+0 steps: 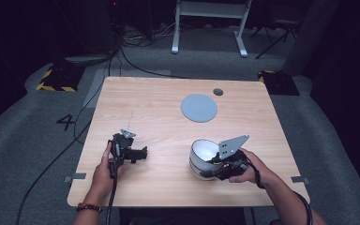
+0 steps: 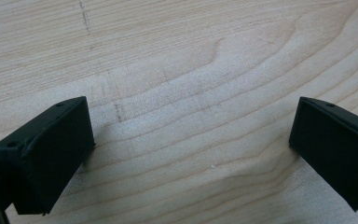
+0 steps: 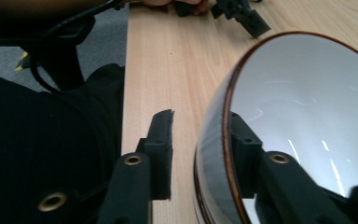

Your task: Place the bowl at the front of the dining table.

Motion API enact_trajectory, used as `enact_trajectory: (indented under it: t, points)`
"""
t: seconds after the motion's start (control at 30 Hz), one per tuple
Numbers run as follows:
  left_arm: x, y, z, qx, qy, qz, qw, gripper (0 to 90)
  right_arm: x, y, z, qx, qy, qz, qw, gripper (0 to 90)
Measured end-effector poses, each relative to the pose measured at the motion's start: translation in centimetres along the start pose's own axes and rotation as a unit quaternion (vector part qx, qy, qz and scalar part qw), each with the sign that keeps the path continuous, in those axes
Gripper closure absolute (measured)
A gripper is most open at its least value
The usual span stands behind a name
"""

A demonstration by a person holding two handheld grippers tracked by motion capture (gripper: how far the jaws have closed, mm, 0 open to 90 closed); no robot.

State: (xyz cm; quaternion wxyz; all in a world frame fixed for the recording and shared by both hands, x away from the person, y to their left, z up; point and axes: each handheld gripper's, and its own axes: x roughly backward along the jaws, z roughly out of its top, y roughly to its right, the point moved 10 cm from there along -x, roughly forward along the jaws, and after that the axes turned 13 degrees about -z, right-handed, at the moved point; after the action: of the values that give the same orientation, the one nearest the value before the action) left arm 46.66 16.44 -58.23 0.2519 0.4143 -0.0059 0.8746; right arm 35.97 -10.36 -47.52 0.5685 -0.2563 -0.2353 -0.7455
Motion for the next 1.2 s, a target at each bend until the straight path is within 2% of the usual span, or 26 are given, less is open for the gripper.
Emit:
enact_trajectory:
  t: [0.07,0.1,0.23,0.5,0.63,0.7,0.87,1.2]
  points:
    - [0.0,0.0,0.0,0.0,0.0,0.0,1.0,0.0,0.0,-0.1,0.1,0.001,0.002,0.003,1.0,69.4]
    - [0.0,0.0,0.0,0.0,0.001,-0.001,1.0,0.0,0.0,0.0,0.1,0.002,0.0,-0.004,1.0,72.2]
    - [0.0,0.0,0.0,0.0,0.0,0.0,1.0,0.0,0.1,0.5,0.2,-0.018,0.004,-0.002,0.9998,81.0]
    - [0.0,0.0,0.0,0.0,0.001,-0.001,1.0,0.0,0.3,0.5,0.3,-0.009,-0.004,-0.003,0.9999,82.2]
    - [0.0,0.0,0.0,0.0,-0.001,0.0,1.0,0.0,0.3,0.5,0.3,-0.012,-0.005,-0.002,0.9999,82.3]
    - [0.0,0.0,0.0,0.002,0.001,0.0,1.0,0.0,0.6,0.5,0.7,-0.016,0.004,-0.002,0.9999,82.1]
    - [0.0,0.0,0.0,0.002,0.001,0.0,1.0,0.0,0.7,0.6,0.7,-0.019,0.005,0.002,0.9998,82.1]
    - [-0.1,0.1,0.0,0.003,0.001,-0.001,1.0,0.0,1.3,1.0,1.0,-0.024,0.021,-0.013,0.9994,82.4]
